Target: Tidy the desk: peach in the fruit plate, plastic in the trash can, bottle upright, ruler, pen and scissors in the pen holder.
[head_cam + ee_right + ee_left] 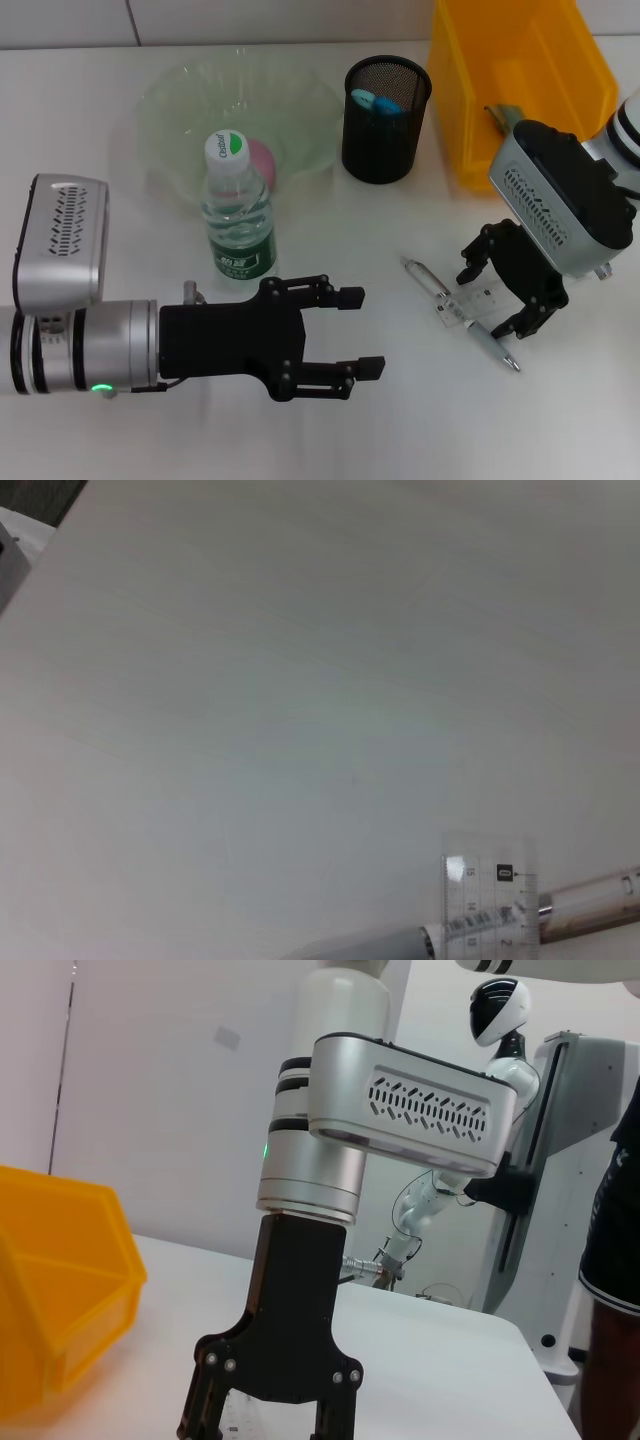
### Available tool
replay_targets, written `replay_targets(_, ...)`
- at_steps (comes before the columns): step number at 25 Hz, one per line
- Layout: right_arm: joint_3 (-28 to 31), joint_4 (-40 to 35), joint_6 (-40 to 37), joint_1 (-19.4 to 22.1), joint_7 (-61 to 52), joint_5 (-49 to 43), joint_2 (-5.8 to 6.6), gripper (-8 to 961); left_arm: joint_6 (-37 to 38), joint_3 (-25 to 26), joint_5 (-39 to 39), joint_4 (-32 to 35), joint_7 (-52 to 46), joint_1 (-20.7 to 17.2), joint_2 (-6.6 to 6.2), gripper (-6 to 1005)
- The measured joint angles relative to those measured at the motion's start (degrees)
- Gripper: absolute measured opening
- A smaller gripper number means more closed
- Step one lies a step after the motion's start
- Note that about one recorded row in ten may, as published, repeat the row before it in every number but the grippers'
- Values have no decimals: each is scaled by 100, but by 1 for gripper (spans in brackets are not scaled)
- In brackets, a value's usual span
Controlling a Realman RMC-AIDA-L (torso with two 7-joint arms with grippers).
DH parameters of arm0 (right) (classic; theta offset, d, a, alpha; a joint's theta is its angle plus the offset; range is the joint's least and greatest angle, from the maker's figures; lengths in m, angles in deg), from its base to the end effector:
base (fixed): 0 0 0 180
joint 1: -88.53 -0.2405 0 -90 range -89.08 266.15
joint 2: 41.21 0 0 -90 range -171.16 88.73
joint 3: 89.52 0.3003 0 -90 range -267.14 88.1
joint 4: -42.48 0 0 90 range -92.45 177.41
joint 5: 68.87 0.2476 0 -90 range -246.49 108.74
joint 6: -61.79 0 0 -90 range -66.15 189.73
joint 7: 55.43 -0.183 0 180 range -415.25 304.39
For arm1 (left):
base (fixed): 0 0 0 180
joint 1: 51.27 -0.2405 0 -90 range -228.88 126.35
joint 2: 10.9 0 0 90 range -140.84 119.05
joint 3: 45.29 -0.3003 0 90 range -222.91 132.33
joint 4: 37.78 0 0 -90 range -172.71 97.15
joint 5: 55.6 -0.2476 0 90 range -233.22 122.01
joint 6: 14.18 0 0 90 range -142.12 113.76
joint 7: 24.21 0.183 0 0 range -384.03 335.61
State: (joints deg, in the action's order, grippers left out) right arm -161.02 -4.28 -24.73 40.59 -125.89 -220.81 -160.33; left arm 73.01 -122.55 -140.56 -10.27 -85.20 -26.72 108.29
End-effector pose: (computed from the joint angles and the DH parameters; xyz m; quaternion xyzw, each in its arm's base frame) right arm 0.2545 0.4332 -0.0986 0.9466 0.2053 0.2381 0.0713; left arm -0.2770 0.3130 -0.1428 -0.9493 -0.1160 -0.2917 0.0158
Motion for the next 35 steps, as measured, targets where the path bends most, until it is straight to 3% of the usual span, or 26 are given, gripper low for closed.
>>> replay_targets(16, 171, -230, -239, -15, -92, 128, 11, 679, -9, 27, -1, 0, 8, 35, -5, 769)
replay_targets(19, 145, -196, -222, -7, -91, 110, 12, 493, -10, 39, -4, 0, 27, 36, -8, 769)
replay_targets(35, 161, -234, -154, 11, -169, 90, 12, 115, -18, 32, -4, 1, 11, 51, -19, 769)
